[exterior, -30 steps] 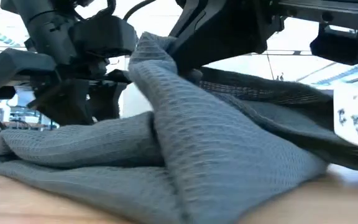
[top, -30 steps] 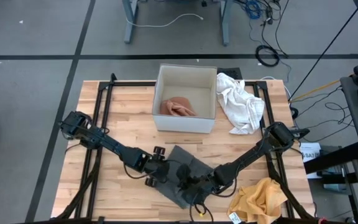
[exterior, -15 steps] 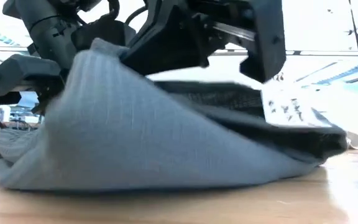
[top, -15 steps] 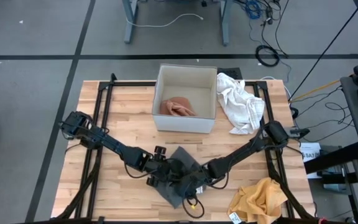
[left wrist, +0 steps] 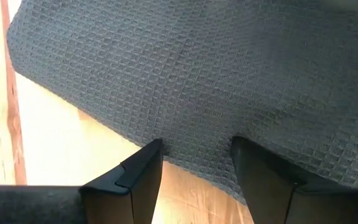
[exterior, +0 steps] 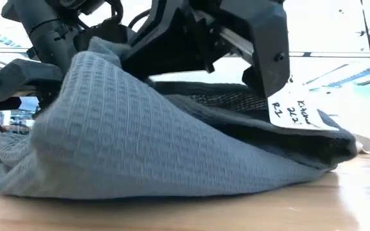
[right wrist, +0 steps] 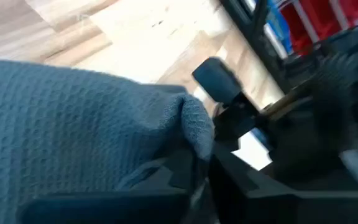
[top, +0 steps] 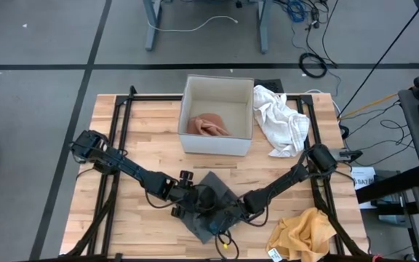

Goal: Fold towel
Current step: Fold the gray towel

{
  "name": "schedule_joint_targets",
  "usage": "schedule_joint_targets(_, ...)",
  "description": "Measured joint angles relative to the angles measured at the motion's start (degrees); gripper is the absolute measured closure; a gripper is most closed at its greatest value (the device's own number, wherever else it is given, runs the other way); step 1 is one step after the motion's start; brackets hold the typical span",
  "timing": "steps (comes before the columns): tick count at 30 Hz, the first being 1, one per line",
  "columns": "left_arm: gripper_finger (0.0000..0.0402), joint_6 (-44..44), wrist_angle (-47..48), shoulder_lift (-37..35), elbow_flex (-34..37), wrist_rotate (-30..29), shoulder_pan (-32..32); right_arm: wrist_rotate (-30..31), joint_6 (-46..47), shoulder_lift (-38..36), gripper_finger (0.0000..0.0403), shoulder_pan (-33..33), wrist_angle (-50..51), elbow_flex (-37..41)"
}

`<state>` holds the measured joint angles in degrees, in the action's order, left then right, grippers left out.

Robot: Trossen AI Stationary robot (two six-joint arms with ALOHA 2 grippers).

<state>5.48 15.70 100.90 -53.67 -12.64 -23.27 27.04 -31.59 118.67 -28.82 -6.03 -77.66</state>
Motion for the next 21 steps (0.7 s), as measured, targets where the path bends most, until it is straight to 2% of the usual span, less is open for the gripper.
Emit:
schedule_joint_targets(5, 0.02, 0.02, -0.06, 0.0, 0.0, 0.04, 0.0, 8.96, -1.4, 0.0, 0.0264, -1.22, -1.15, -0.03)
schedule_joint_targets(8, 0.02, 0.21, -0.08, -0.07, 0.0, 0.04, 0.1, 11.12, -2.19, 0.05, 0.0211, -1.42, -2.15, 0.0)
schedule_joint_targets(11, 0.02, 0.29, -0.37, -0.07, -0.02, 0.07, 0.0, 11.83, -3.09, 0.07, 0.0175, -2.12, -2.8, 0.01)
schedule_joint_targets(14, 0.02, 0.4, -0.57, -0.05, -0.18, 0.07, 0.04, 15.44, -5.46, -0.18, 0.0163, -4.02, -2.43, 0.01)
schedule_joint_targets(17, 0.02, -0.03, -0.98, -0.02, -0.52, 0.12, -0.05, 17.41, -5.4, -1.64, 0.0168, -6.42, 1.36, -0.19)
schedule_joint_targets(21, 0.02, -0.23, -0.89, -0.11, -0.39, 0.63, 0.0, 15.36, 7.38, -4.07, 0.0187, -9.61, 14.78, -0.08)
